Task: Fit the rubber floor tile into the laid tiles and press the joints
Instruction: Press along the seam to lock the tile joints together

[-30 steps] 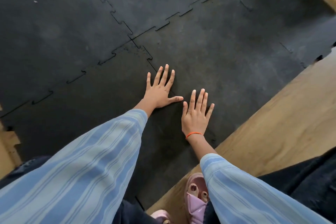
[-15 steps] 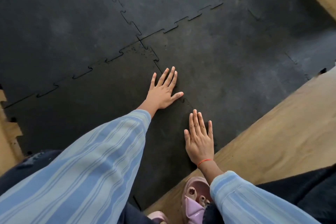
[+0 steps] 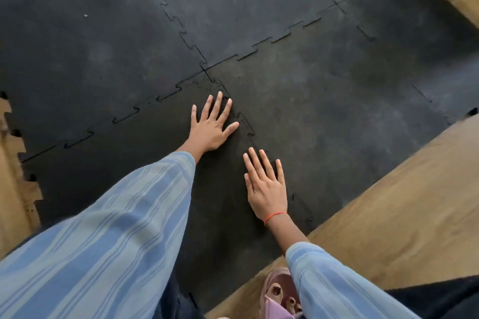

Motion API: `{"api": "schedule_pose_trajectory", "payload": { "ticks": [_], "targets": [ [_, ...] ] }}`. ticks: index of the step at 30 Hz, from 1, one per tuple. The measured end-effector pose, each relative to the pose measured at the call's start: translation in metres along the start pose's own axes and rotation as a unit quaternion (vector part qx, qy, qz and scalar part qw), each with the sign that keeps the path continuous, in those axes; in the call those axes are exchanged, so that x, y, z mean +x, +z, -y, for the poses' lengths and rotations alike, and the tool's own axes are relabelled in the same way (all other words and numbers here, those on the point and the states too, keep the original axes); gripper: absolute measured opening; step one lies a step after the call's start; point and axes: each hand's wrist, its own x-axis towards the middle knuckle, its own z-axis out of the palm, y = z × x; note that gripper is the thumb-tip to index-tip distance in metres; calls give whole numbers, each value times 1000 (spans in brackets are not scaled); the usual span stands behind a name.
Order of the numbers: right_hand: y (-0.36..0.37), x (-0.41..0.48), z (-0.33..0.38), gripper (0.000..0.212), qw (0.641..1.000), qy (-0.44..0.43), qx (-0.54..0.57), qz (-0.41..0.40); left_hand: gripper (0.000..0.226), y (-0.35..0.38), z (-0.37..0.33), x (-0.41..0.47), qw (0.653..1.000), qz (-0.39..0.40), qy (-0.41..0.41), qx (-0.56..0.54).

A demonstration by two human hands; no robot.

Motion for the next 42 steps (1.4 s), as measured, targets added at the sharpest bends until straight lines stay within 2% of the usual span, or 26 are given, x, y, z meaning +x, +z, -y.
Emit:
{"api": "schedule_pose_trajectory", "payload": {
  "ticks": [7, 10, 13, 15, 18, 21, 25, 28, 29, 31, 34, 36, 39, 42],
  "targets": [
    [-6, 17, 10, 53, 999, 15, 10, 29, 67, -3, 3, 3, 1000, 8, 13, -8],
    [-17, 65, 29, 55, 997, 8, 59, 48, 64, -2, 17, 1, 998, -53, 25, -15],
    [-23, 115, 46, 50, 995, -31, 68, 67, 62, 0, 51, -7, 989, -130, -34, -57],
    [-23, 139, 55, 49, 995, -43, 74, 59, 65, 6, 75, -15, 974, -198, -72, -78],
    [-12, 159, 61, 48, 998, -53, 46, 8, 71, 16, 90, -19, 956, -270, -67, -89],
    [-7, 163, 64, 51, 998, -60, 14, -22, 67, 15, 88, -15, 957, -267, -71, -90],
    [-18, 165, 70, 48, 998, -38, 20, 37, 58, 7, 88, -18, 968, -213, -85, -107],
    [-24, 176, 94, 51, 995, -52, 21, 80, 64, 1, 103, -26, 983, -163, -59, -67],
    [-24, 179, 104, 53, 993, -68, 17, 94, 67, 3, 113, -35, 984, -157, -73, -51],
    [-21, 186, 121, 56, 989, -90, 11, 115, 73, 11, 141, -63, 971, -162, -168, -55],
    [-17, 198, 122, 69, 989, -86, -17, 120, 89, 21, 176, -104, 923, -175, -329, -98],
    [-14, 200, 118, 77, 989, -86, -34, 115, 107, 23, 183, -116, 896, -172, -390, -121],
    [-13, 200, 119, 82, 989, -78, -31, 119, 128, 20, 181, -117, 873, -158, -438, -143],
    [-14, 197, 121, 81, 991, -75, -29, 105, 132, 18, 181, -116, 875, -129, -441, -150]
  ]
}}
